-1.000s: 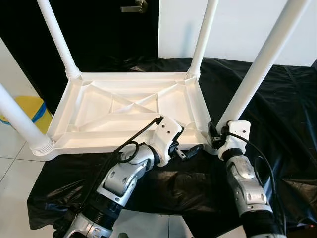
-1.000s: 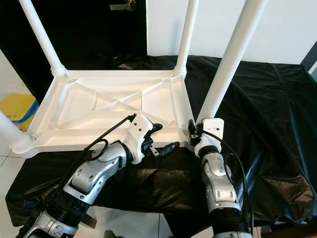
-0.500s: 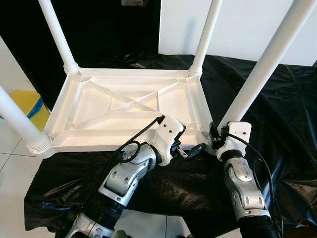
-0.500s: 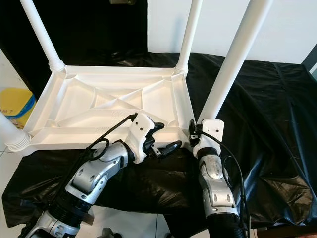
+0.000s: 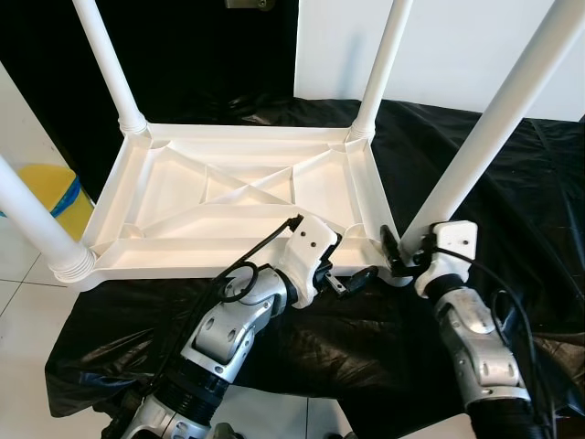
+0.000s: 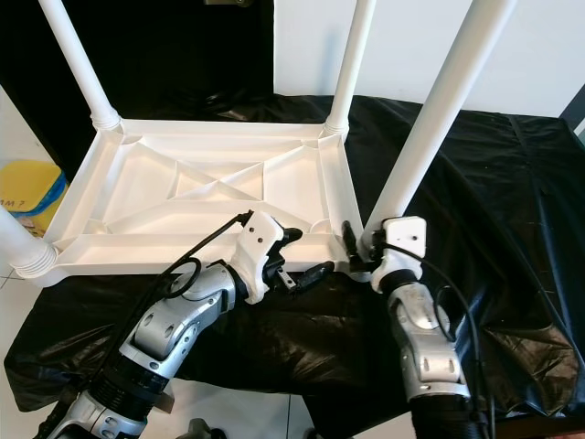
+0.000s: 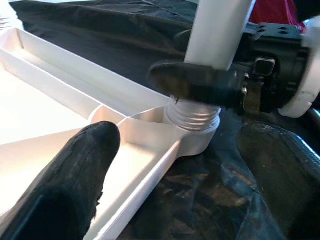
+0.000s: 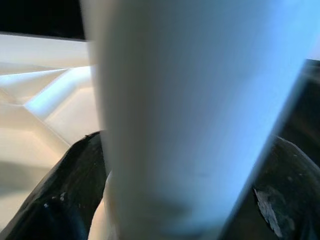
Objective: Building children table
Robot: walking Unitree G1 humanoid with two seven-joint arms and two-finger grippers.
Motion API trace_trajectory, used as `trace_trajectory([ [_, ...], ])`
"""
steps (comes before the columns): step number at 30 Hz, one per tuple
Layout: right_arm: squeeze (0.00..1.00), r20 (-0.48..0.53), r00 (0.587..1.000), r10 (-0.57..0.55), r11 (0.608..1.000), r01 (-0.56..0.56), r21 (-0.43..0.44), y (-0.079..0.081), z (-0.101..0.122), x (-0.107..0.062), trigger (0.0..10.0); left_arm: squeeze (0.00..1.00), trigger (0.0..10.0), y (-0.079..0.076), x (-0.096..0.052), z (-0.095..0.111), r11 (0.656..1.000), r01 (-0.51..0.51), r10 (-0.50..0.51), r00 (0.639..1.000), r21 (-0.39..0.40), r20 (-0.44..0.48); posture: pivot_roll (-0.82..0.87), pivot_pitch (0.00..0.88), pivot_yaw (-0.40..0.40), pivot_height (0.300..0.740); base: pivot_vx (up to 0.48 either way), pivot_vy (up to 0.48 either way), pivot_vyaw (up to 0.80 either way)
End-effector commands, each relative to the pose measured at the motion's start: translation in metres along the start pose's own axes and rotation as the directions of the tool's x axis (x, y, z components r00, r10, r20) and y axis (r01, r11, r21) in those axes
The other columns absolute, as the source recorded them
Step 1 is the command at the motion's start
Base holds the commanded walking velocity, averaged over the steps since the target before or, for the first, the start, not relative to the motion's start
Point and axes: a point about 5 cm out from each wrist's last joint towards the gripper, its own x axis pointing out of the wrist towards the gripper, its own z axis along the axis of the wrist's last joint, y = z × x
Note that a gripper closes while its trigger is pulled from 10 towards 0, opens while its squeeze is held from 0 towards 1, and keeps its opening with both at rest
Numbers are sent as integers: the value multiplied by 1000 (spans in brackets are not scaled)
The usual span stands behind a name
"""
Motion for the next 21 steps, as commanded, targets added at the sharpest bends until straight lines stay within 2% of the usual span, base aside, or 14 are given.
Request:
trace_trajectory([
  [1, 1000, -8, 999, 39, 999, -39, 9, -6, -2, 0, 10000, 0, 10000, -4, 1, -2, 999, 53, -53, 999, 9, -4, -75, 81, -34, 740, 0, 0, 0],
  [6, 1000, -22, 994, 108, 994, -108, 3, -8, -2, 5, 10000, 0, 10000, -3, 1, -2, 998, 63, -63, 998, 13, -9, -80, 72, -19, 740, 0, 0, 0],
  [7, 0, -42, 985, 166, 986, -166, -6, -7, -3, 8, 10000, 0, 10000, -3, 1, -1, 997, 69, -69, 998, 18, -11, -78, 67, -14, 740, 0, 0, 0],
  [8, 0, -42, 985, 166, 986, -166, -6, -7, -3, 8, 10000, 0, 10000, -3, 1, -1, 997, 69, -69, 998, 18, -11, -78, 67, -14, 740, 0, 0, 0],
  [10, 0, -94, 959, 267, 962, -270, -25, -3, -11, 11, 10000, 0, 10000, -2, 2, 0, 997, 77, -77, 997, 25, -13, -75, 61, -9, 740, 0, 0, 0],
  [13, 0, -110, 950, 292, 955, -297, -24, -2, -14, 11, 10000, 0, 10000, -2, 2, 1, 997, 79, -79, 997, 26, -13, -74, 61, -9, 740, 0, 0, 0],
  [14, 0, -118, 944, 308, 949, -313, -30, -1, -16, 11, 6549, 0, 10000, -2, 2, 1, 996, 80, -79, 997, 27, -13, -71, 62, -11, 740, 0, 0, 0],
  [15, 0, -126, 941, 316, 946, -321, -29, 0, -19, 11, 0, 0, 10000, -2, 2, 1, 997, 79, -78, 997, 26, -13, -66, 63, -14, 740, 0, 0, 0],
  [21, 0, -135, 936, 325, 943, -332, -32, -1, -23, 11, 0, 0, 10000, -1, 2, 1, 997, 70, -70, 997, 23, -11, -63, 65, -17, 740, 0, 0, 0],
])
